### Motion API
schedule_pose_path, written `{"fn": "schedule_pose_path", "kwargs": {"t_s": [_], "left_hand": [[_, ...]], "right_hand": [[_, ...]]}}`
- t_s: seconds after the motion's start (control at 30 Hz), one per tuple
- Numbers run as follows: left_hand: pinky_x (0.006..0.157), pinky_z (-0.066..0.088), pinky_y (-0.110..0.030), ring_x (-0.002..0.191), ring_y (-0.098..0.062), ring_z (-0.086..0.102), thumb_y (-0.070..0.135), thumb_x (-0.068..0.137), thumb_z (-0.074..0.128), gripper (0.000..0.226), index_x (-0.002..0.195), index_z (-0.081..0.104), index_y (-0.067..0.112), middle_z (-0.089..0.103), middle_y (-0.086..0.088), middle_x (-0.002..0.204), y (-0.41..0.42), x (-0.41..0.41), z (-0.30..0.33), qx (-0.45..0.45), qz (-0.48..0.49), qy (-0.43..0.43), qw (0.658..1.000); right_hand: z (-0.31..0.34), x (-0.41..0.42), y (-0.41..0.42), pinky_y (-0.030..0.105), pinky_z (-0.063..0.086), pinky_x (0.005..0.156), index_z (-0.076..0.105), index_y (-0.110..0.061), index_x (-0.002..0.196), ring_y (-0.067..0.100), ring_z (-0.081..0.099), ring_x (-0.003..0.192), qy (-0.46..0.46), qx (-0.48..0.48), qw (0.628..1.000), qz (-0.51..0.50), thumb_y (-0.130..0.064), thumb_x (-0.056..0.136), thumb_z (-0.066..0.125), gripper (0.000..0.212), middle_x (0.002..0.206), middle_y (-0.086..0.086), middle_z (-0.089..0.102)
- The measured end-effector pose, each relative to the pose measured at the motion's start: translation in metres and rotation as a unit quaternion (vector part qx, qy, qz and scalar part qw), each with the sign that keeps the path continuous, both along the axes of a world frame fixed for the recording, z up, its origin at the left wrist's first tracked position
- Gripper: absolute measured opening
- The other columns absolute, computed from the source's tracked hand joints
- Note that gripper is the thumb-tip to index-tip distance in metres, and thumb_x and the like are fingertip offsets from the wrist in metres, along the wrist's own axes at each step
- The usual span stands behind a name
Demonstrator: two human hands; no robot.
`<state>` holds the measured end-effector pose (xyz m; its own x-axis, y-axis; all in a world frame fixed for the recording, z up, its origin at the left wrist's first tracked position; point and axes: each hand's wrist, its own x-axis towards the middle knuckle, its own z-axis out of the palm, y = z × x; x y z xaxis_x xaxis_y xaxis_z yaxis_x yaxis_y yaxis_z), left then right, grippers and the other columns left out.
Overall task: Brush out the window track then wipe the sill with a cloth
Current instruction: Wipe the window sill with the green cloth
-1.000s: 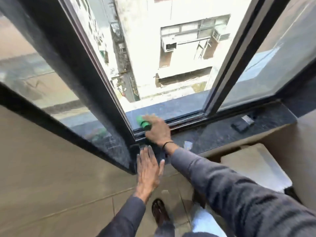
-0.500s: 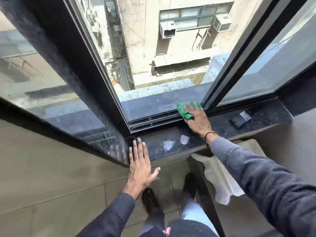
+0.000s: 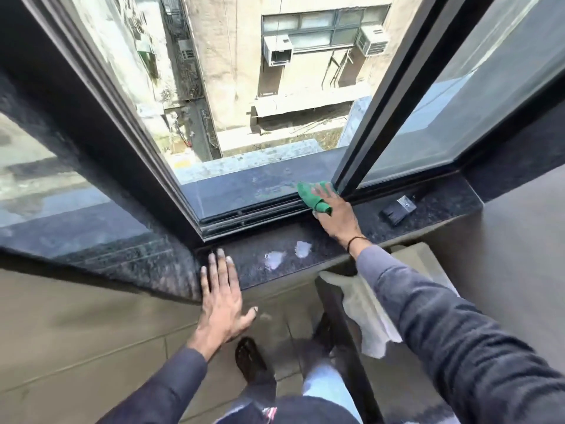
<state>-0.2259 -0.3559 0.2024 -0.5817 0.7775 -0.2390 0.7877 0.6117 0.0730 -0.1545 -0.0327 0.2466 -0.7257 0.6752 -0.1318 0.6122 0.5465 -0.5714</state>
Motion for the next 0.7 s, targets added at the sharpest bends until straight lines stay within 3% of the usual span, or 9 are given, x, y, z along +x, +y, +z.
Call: {"fn": "schedule_pose_path", "kwargs": {"t_s": [0.13,0.3,0.4,0.47,0.53,0.6,0.7], "left_hand": [[0.123,0.017,-0.067,0.154,-0.052,-0.003,0.07,0.058,0.07,0.141,0.154,0.008,-0.012,-0.002,-0.036,0.165,0.0,0.0,0.0,0.003,-0.002,0.002,1.0],[0.122,0.017,-0.067,0.154,-0.052,-0.002,0.068,0.057,0.073,0.142,0.154,0.006,-0.013,-0.002,-0.037,0.164,0.0,-0.001,-0.003,-0.014,-0.005,0.017,1.0],[0.121,0.019,-0.066,0.154,-0.052,-0.002,0.065,0.057,0.077,0.146,0.153,-0.001,-0.013,-0.003,-0.037,0.164,0.0,0.001,-0.001,-0.03,0.009,0.017,0.999],[0.122,0.017,-0.067,0.154,-0.052,-0.004,0.062,0.057,0.078,0.146,0.153,-0.003,-0.013,-0.005,-0.037,0.164,0.001,0.001,0.0,-0.028,0.014,0.008,0.999],[0.122,0.015,-0.067,0.153,-0.053,-0.005,0.06,0.06,0.077,0.143,0.153,-0.003,-0.013,-0.006,-0.037,0.164,0.001,0.004,0.003,-0.028,0.015,0.007,0.999],[0.122,0.014,-0.067,0.153,-0.054,-0.007,0.059,0.062,0.075,0.14,0.153,-0.004,-0.013,-0.008,-0.038,0.163,0.0,0.005,0.005,-0.026,0.013,0.008,1.0],[0.122,0.016,-0.067,0.152,-0.055,-0.007,0.057,0.06,0.076,0.14,0.153,-0.002,-0.013,-0.007,-0.038,0.164,-0.001,0.005,0.005,-0.022,0.014,0.004,1.0]], "right_hand": [[0.004,-0.032,-0.036,0.037,0.004,0.127,0.045,-0.027,0.146,0.019,0.016,0.154,0.008,0.005,0.999,-0.052,-0.008,0.082,0.06,0.068,0.161,-0.001,0.032],[0.009,-0.039,-0.077,0.039,0.008,0.128,0.05,-0.026,0.144,0.016,0.019,0.153,0.018,-0.053,0.994,0.091,-0.005,0.079,0.058,0.069,0.158,-0.002,0.039],[0.029,-0.006,-0.064,0.034,0.029,0.123,0.057,-0.034,0.137,0.017,0.041,0.144,0.026,-0.105,0.991,0.073,-0.009,0.076,0.06,0.067,0.148,0.0,0.053],[0.044,0.027,-0.056,0.037,0.051,0.105,0.058,-0.043,0.132,0.024,0.064,0.121,0.046,-0.075,0.995,-0.036,-0.019,0.078,0.064,0.06,0.128,0.005,0.071],[0.055,0.054,-0.047,0.04,0.057,0.091,0.057,-0.041,0.133,0.034,0.069,0.106,0.043,-0.018,0.991,-0.126,-0.021,0.082,0.064,0.055,0.117,0.012,0.075],[0.052,0.062,-0.042,0.044,0.054,0.096,0.055,-0.033,0.138,0.04,0.064,0.113,-0.018,-0.001,0.99,-0.138,-0.017,0.086,0.061,0.055,0.129,0.015,0.068],[0.031,0.05,-0.058,0.044,0.042,0.112,0.047,-0.03,0.145,0.039,0.048,0.135,-0.133,-0.03,0.989,-0.056,-0.018,0.083,0.055,0.063,0.153,0.012,0.047]]}}
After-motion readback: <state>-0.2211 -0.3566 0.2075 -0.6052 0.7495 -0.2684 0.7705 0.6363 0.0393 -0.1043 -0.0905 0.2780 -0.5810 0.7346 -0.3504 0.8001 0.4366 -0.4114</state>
